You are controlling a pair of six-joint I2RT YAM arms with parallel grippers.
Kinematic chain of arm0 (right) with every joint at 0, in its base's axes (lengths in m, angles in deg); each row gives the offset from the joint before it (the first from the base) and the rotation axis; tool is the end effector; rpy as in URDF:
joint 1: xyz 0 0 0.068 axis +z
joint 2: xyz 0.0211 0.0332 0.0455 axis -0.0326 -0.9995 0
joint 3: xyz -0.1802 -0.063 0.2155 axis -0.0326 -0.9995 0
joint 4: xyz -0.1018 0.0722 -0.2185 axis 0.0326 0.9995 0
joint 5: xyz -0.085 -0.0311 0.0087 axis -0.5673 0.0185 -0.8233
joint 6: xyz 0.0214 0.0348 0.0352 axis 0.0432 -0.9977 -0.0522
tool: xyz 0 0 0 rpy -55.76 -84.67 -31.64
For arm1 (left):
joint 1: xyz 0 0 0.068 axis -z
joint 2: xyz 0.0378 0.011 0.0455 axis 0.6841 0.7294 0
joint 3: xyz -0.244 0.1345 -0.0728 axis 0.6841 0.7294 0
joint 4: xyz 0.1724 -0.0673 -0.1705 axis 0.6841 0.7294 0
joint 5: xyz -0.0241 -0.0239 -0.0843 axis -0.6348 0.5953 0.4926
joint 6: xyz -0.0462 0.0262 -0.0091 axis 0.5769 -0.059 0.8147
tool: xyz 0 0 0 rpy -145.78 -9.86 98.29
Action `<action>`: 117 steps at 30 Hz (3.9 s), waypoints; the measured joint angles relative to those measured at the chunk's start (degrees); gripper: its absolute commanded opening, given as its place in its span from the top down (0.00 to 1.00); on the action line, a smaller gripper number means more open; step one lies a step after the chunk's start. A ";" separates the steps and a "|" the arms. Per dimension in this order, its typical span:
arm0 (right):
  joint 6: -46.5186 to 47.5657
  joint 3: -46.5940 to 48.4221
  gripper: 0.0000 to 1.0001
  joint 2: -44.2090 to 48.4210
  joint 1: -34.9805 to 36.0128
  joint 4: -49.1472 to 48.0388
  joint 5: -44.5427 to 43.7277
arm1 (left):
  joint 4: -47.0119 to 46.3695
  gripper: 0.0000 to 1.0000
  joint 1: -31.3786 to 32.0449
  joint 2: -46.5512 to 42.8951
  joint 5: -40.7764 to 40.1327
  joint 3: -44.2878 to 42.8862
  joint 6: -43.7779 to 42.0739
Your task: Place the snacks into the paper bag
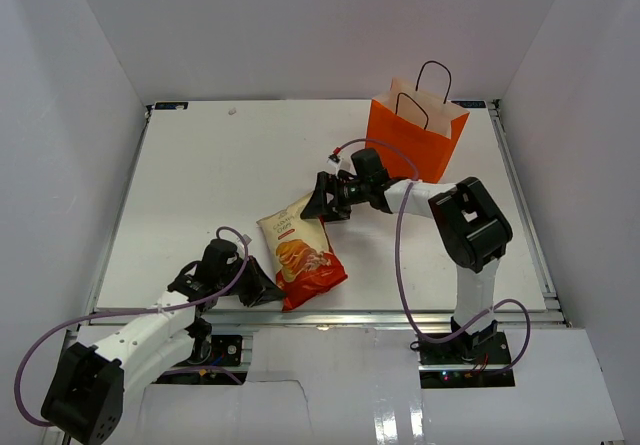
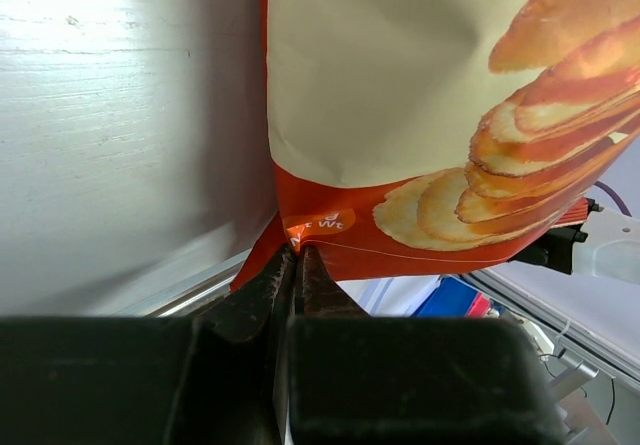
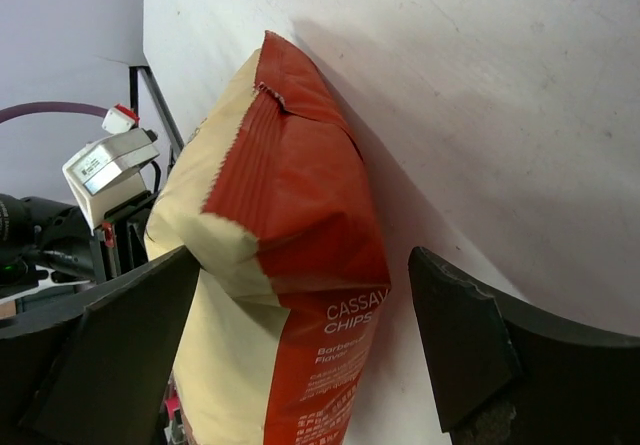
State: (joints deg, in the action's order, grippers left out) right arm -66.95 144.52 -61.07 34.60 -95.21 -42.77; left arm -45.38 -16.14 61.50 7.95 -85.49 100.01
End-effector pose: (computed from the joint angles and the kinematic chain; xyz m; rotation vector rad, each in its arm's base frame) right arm 0.3313 0.2413 0.1862 -0.3771 2.3830 1.4350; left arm 0.1001 -0.0701 0.1493 -0.5087 2.6834 -1.1785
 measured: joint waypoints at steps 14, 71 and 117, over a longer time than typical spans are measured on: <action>-0.13 3.30 0.49 -3.30 1.11 -2.78 2.01 | -0.42 0.86 0.00 0.50 -0.15 -0.04 -0.04; 21.90 56.24 0.92 19.26 -35.08 8.52 10.43 | 4.22 0.23 0.11 -35.74 -13.09 -12.98 -11.13; 40.15 39.41 0.78 10.32 -33.03 4.76 -3.15 | 0.42 0.22 0.11 -30.53 -12.66 -11.87 -10.05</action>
State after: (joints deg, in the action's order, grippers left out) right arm -26.80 183.93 -50.75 1.57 -90.45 -45.91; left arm -44.96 -16.03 30.97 -4.71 -97.36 89.95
